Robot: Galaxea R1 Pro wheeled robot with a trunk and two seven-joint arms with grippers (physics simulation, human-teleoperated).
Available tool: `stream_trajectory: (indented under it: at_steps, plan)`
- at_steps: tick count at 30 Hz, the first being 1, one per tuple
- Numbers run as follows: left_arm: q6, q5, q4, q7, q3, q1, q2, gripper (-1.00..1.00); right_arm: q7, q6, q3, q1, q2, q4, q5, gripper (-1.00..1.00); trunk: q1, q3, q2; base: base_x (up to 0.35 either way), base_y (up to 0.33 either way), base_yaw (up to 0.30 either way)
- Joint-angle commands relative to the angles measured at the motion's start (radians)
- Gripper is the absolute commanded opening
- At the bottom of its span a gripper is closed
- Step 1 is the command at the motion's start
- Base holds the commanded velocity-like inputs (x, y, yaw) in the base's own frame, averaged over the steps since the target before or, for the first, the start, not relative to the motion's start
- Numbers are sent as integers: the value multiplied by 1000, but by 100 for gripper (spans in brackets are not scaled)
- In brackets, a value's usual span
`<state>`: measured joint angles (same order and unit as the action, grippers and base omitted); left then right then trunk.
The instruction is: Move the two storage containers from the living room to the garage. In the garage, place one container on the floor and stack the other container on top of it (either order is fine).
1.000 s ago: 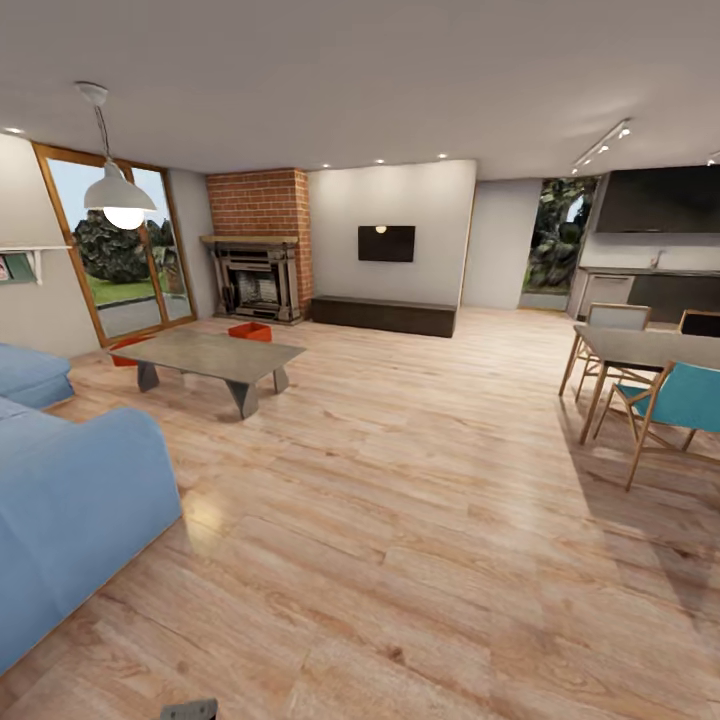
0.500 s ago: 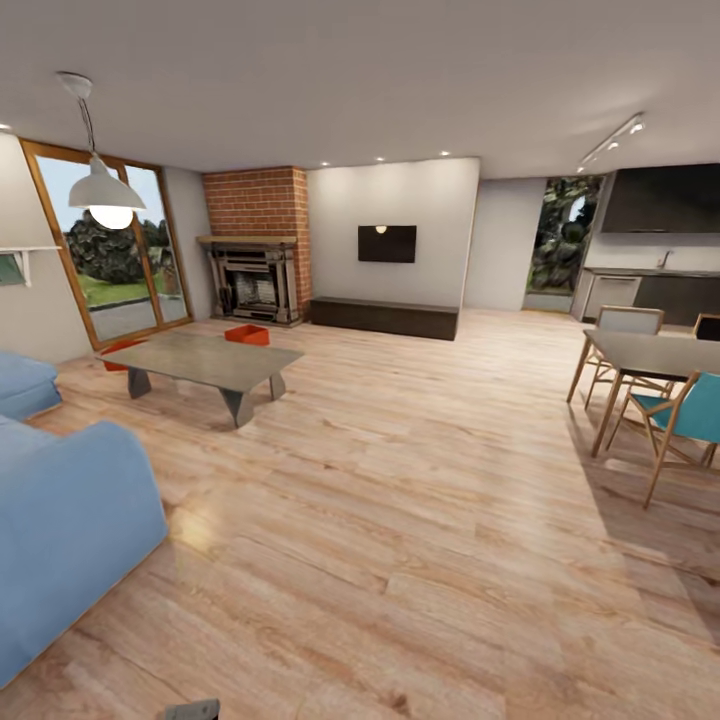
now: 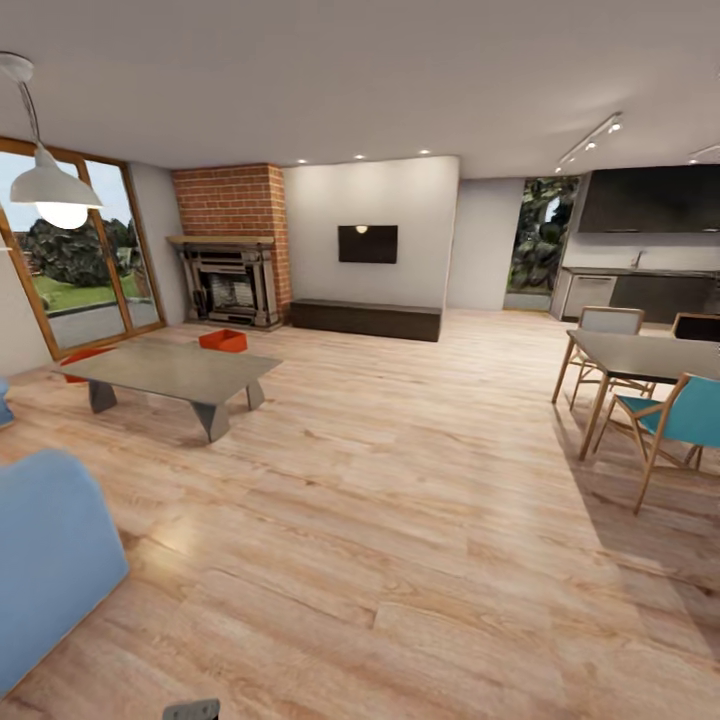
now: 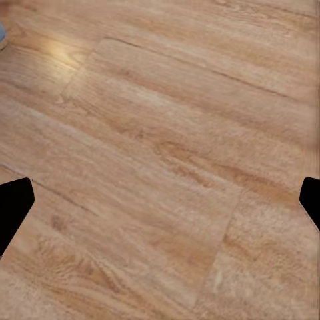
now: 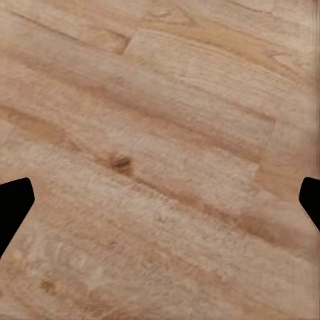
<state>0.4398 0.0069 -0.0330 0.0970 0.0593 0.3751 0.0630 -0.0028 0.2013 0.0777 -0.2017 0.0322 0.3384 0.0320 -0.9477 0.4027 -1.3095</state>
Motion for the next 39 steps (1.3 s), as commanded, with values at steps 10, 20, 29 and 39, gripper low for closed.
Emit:
stream_trajectory:
  at_steps: [10,20,29,39]
  plan:
    - [4,0,1,-1,5,1,0,100,0,4,1,-1,0,-1,4,100,-1,1,-1,347,0,-20]
    - [4,-2,1,-1,5,1,-43,100,0,4,1,-1,0,-1,3,100,-1,1,-1,347,0,0]
    - [3,-2,1,-1,5,1,-44,100,0,3,2,-1,0,-1,4,100,-1,1,-1,347,0,0]
    - [2,-2,2,-4,4,-15,-61,100,3,2,4,18,1,-8,6,100,-1,1,-1,208,0,0]
